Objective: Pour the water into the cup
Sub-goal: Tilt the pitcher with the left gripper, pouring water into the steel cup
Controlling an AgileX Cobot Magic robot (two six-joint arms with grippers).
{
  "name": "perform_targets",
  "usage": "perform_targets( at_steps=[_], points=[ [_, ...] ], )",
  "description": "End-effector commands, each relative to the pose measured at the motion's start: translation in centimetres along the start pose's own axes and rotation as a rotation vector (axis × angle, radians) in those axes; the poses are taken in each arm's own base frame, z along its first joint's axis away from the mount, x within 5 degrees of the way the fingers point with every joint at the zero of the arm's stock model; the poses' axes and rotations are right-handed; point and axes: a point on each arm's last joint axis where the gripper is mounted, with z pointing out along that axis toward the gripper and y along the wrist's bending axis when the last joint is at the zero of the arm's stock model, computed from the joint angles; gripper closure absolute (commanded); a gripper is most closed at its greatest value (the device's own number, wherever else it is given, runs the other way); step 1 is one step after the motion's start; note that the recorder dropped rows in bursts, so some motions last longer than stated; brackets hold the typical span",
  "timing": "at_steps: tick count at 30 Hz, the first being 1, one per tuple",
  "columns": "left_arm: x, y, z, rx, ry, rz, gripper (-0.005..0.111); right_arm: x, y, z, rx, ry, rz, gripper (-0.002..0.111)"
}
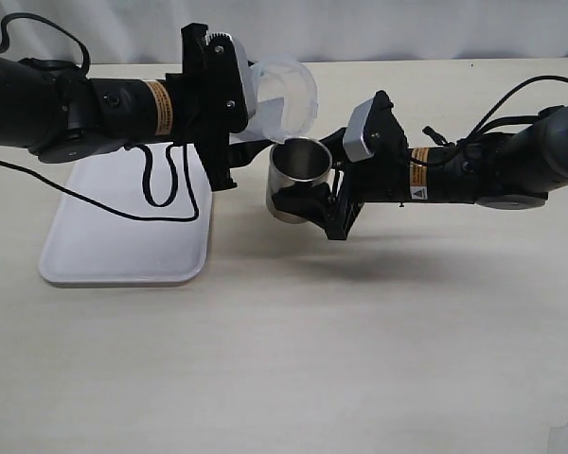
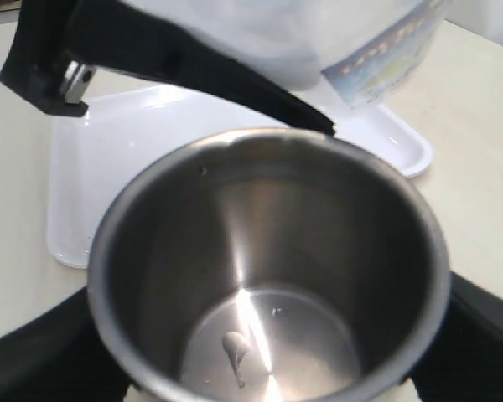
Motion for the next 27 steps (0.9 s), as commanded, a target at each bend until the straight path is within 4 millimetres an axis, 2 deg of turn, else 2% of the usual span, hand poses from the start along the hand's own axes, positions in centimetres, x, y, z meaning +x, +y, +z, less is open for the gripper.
perform_targets(
  at_steps=[1, 27],
  points=[
    [-0.67, 0.65, -0.27, -0.027, -0.029, 0.042, 0.107, -0.10, 0.08, 0.15, -0.019, -0.032, 0.003, 0.104],
    [-0.67, 0.66, -0.27, -0.032, -0.025, 0.301, 0.107, -0.01, 0.30, 0.14, -0.042, -0.021, -0.026, 0.104]
  ],
)
